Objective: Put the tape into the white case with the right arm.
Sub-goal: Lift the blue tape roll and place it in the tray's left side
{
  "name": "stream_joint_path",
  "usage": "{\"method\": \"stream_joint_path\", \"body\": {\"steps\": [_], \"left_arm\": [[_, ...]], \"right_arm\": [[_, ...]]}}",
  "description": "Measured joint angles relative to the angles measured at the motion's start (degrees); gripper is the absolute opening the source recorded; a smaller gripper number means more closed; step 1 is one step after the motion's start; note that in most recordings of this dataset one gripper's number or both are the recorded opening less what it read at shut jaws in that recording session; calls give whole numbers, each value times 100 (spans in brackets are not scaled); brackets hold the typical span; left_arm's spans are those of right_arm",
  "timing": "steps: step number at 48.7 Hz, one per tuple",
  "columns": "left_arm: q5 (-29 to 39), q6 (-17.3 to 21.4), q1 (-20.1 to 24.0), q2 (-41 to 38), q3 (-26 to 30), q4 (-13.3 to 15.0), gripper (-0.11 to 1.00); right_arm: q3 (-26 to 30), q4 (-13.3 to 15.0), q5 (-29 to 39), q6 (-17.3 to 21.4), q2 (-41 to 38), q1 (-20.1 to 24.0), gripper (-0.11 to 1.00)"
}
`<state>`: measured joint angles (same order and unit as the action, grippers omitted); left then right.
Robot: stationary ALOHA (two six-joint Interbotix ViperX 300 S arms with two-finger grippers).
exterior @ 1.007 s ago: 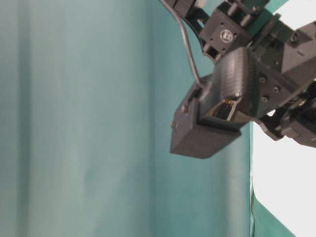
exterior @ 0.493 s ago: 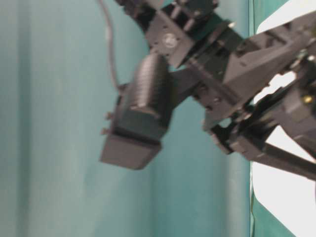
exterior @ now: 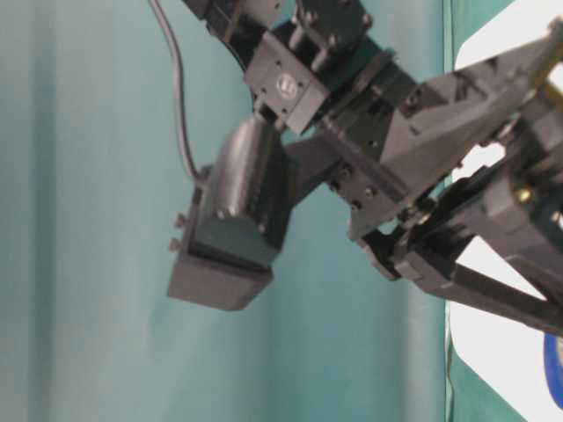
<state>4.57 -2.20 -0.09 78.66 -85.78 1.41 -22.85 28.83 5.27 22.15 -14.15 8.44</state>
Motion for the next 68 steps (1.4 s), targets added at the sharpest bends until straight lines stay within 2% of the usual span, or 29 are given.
{"method": "stream_joint_path", "body": {"steps": [26, 38, 57, 62, 68], "left_arm": [[0, 0, -9, -9, -9, 0, 0], [0, 9, -9, -9, -9, 0, 0], [0, 9, 0, -9, -26, 0, 0], [0, 9, 0, -9, -18, 0, 0], [9, 9, 0, -9, -18, 0, 0]], "right_arm": [[26, 0, -9, -62, 0, -1125, 3], [35, 35, -18, -70, -9, -1310, 3], [35, 44, -53, -35, 0, -1310, 4], [35, 44, -62, -44, 0, -1318, 23], [35, 35, -79, -26, 0, -1318, 59]]}}
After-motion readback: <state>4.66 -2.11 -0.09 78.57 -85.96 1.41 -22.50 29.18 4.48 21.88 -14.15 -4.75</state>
